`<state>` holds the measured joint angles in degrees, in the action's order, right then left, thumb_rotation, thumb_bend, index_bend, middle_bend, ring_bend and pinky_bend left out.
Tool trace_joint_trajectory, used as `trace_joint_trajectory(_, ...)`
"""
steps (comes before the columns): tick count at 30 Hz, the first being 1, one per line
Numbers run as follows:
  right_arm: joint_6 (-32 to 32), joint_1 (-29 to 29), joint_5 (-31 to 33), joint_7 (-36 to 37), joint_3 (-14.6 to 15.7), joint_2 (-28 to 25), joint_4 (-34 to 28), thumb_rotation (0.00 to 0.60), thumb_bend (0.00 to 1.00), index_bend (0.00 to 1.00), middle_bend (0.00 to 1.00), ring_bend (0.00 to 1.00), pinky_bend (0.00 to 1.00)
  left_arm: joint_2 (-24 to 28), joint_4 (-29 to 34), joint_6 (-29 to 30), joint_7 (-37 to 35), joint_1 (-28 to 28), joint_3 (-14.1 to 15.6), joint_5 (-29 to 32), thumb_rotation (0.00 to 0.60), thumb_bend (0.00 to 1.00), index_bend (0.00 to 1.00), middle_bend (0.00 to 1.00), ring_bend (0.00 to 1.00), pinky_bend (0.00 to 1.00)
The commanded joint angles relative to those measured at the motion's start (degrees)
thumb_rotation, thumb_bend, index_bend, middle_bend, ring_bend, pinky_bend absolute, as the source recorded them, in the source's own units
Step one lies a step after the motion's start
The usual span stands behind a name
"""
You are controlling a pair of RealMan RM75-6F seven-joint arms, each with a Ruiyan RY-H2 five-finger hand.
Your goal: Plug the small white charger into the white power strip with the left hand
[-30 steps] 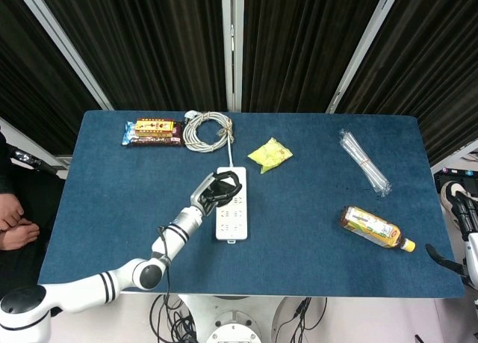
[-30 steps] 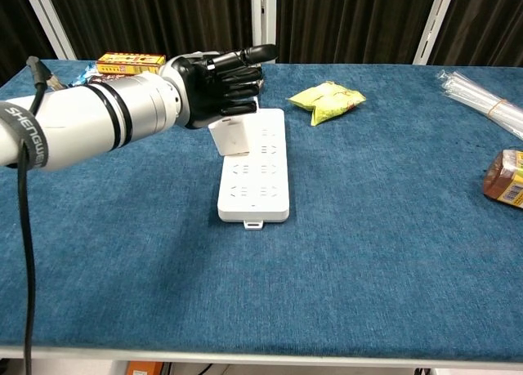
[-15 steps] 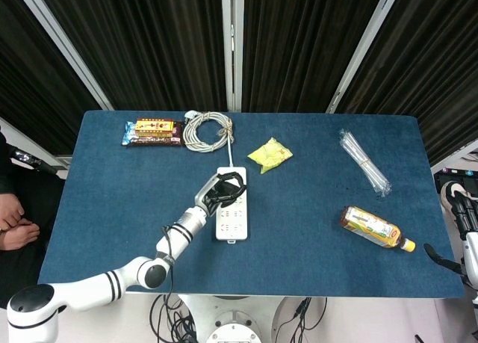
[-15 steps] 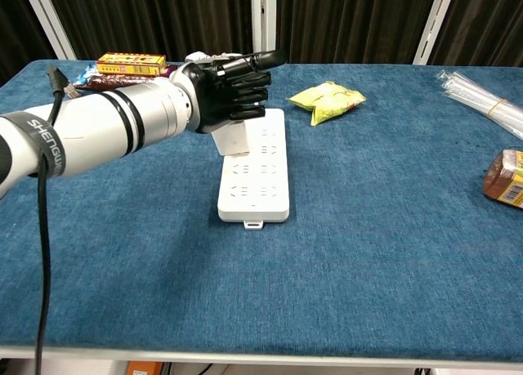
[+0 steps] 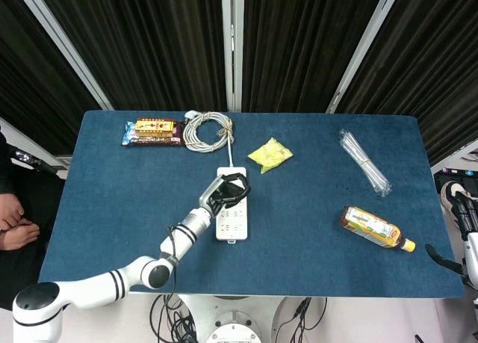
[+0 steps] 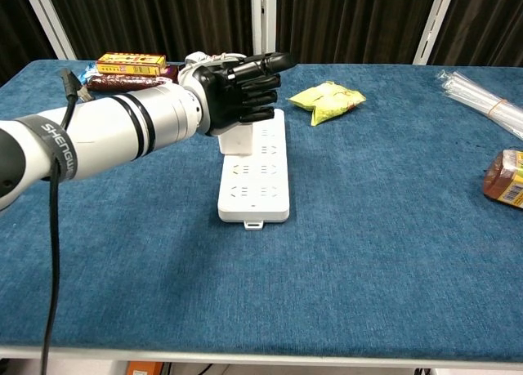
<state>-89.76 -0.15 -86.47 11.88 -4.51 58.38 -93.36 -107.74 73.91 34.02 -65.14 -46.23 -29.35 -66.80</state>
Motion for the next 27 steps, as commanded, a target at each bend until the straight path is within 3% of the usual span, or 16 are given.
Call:
trace_joint_trajectory(1,0.0,0.0,0.0,0.1,0.0,0.0,0.1,0.6,0.11,0.0,0.02,0.0,0.0,-0.1,-0.1,0.0,0.1,-0.1,0.0,0.2,0.6,0.51,0.91,1.0,0.95,0.99)
trace_joint_trajectory(20,-0.4,-0.3,-0.1,0.1,0.1,0.0,-0.1,0.6,0.11,0.0,0.02,0.0,0.0,0.9,1.2,1.3,-0.5,0.6,-0.5,-0.5,0.6,0.51,0.91,1.0,0.94,0.99)
trace_joint_trajectory(24,-0.9,-0.6,-0.3,0.3,0.0,-0.1,-0.1,0.6,0.11,0.0,0.02,0.0,0.0,3.8,5.0,4.9,0.3,1.8,-1.3,-3.6,0.6,0.51,0.87,0.95,0.9,0.96)
trace_joint_trajectory(27,-0.9,-0.5,-0.4,0.6,0.0,-0.3,0.0,0.6,0.11,0.0,0.02,0.0,0.0,7.5,8.6,7.6,1.5,3.0,-1.9,-5.6,0.6,0.51,0.79,0.86,0.82,0.89)
